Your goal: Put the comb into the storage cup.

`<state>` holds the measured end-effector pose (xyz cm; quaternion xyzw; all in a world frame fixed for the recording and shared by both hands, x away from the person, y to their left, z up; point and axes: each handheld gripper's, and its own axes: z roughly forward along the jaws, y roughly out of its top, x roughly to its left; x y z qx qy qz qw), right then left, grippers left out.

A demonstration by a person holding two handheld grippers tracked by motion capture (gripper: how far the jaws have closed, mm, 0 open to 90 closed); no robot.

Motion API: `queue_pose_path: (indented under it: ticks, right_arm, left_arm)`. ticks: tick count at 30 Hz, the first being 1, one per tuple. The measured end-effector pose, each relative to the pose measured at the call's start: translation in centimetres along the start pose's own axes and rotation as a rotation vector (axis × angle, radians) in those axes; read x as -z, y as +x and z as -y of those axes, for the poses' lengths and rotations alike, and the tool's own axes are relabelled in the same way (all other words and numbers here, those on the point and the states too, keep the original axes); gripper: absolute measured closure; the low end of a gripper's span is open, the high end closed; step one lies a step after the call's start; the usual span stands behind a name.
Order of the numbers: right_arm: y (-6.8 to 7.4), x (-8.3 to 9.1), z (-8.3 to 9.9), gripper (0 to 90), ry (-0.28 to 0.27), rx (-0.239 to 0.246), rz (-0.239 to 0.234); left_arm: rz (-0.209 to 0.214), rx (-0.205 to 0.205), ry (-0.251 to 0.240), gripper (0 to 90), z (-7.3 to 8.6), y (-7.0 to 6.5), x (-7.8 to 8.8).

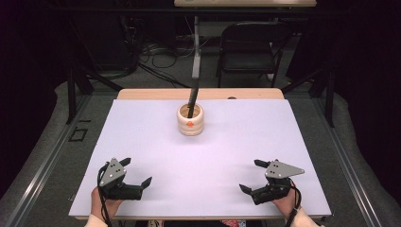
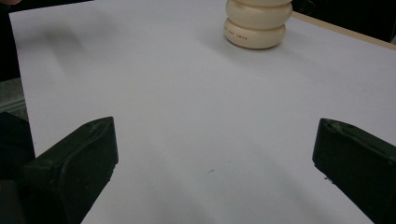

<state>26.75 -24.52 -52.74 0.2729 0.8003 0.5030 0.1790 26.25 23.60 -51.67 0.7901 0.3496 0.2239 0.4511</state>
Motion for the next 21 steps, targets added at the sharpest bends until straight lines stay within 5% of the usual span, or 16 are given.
queue_pose_path:
  ticks: [21]
  right_arm:
    - [-0.05, 0.03, 0.00, 0.0, -0.003, 0.004, 0.004]
  left_arm:
    - [0.015, -0.003, 0.034, 0.0, 0.47, -0.20, -0.35]
